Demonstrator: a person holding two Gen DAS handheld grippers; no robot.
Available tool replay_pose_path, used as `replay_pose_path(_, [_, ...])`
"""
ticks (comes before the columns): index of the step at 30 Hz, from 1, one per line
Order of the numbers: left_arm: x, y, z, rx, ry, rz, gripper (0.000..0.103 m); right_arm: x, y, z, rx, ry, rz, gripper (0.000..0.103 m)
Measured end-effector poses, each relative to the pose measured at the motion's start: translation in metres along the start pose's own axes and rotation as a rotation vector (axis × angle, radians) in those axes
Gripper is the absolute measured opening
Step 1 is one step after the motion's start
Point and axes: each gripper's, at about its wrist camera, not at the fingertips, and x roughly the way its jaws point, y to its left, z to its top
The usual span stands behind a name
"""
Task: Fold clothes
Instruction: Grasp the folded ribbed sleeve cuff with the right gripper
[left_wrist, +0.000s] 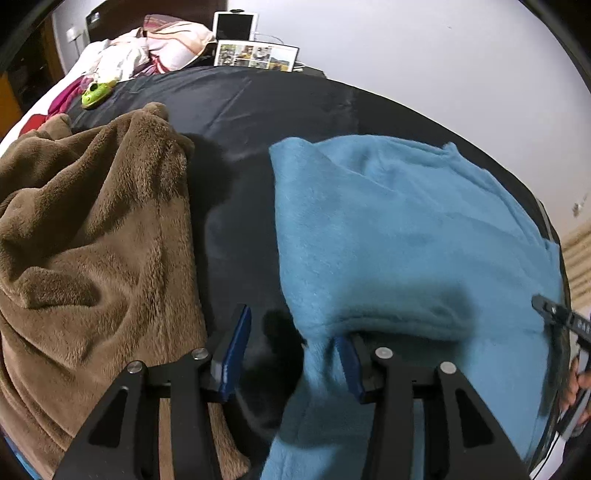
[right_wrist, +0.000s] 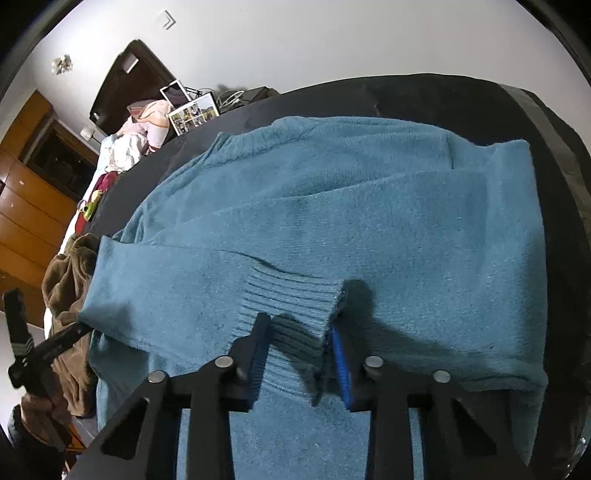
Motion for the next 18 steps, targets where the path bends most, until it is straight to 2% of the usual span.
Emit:
replay_pose_path(3, [0.002,-0.004,0.004,0.013,-0.003,0.011,0.055,-0.011,0.003,0.003,-0.012,-0.039,0.007,0.009])
replay_pose_path(6, [-0.002,-0.008,0.005,0.033,-0.015,0.017,0.055,-0.024,0.006,0.006,-0.023,-0.083,0.012,0.008])
replay_pose_path(8, [-0.004,-0.011,0.005,0.046,-0.023,0.017,0.057,-0.042,0.008,0.011,-0.023,-0.142,0.005,0.007])
replay_pose_path(10, [-0.002,-0.013,0.005,0.060,-0.023,0.011,0.064,-0.062,0.007,0.016,-0.021,-0.205,-0.025,0.007])
replay_pose_path(12, [0.003,-0.018,0.004,0.076,-0.018,0.011,0.066,-0.079,0.002,0.020,-0.019,-0.260,-0.080,0.007])
replay_pose_path(15, [0.013,-0.024,0.001,0.104,-0.003,0.029,0.066,-0.077,-0.010,0.020,-0.017,-0.243,-0.130,0.007])
replay_pose_path(18, [0.019,-0.025,-0.001,0.129,0.001,0.052,0.068,-0.054,-0.025,0.015,-0.002,-0.159,-0.158,0.007])
